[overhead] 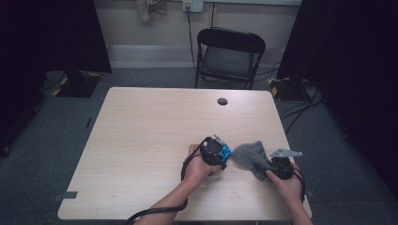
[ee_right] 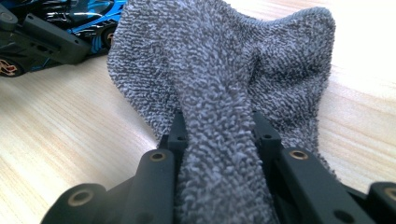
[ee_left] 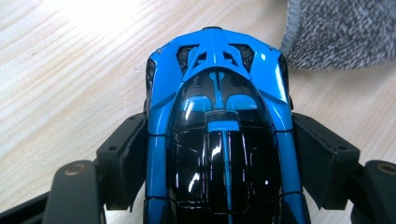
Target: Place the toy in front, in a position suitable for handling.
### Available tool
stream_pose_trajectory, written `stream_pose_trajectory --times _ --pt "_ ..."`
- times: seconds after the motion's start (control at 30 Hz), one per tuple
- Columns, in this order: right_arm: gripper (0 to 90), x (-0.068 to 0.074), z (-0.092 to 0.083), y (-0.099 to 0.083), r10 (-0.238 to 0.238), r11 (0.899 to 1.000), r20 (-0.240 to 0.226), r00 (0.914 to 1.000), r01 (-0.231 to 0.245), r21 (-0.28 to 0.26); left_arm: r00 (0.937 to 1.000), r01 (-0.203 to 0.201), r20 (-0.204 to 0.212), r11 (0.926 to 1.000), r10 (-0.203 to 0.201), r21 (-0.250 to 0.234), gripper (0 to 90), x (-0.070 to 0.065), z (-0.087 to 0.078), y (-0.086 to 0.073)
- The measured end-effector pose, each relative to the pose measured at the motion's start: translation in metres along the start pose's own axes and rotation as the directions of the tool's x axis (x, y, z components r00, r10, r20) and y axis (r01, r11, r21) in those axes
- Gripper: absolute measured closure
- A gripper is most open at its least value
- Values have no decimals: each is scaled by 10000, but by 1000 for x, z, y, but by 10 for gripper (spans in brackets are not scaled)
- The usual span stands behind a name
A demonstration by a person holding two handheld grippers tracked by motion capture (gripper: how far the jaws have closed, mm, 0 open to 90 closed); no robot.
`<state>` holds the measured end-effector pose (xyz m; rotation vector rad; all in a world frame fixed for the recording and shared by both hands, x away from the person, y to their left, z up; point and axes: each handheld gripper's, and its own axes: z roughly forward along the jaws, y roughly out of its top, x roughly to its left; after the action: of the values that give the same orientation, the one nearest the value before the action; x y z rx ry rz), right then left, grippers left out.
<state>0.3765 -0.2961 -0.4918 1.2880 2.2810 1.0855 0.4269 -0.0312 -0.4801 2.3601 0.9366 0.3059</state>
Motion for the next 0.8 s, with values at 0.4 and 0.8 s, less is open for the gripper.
stream_pose_trajectory --times 0.4,0.8 --pt "684 0 0 0 -15 10000 2 10000 15 1 9996 -243 110 9997 243 49 270 9 -9 0" --pt "680 0 0 0 -48 10000 -8 10000 48 -16 9994 -123 318 9995 133 -297 260 13 -4 -7"
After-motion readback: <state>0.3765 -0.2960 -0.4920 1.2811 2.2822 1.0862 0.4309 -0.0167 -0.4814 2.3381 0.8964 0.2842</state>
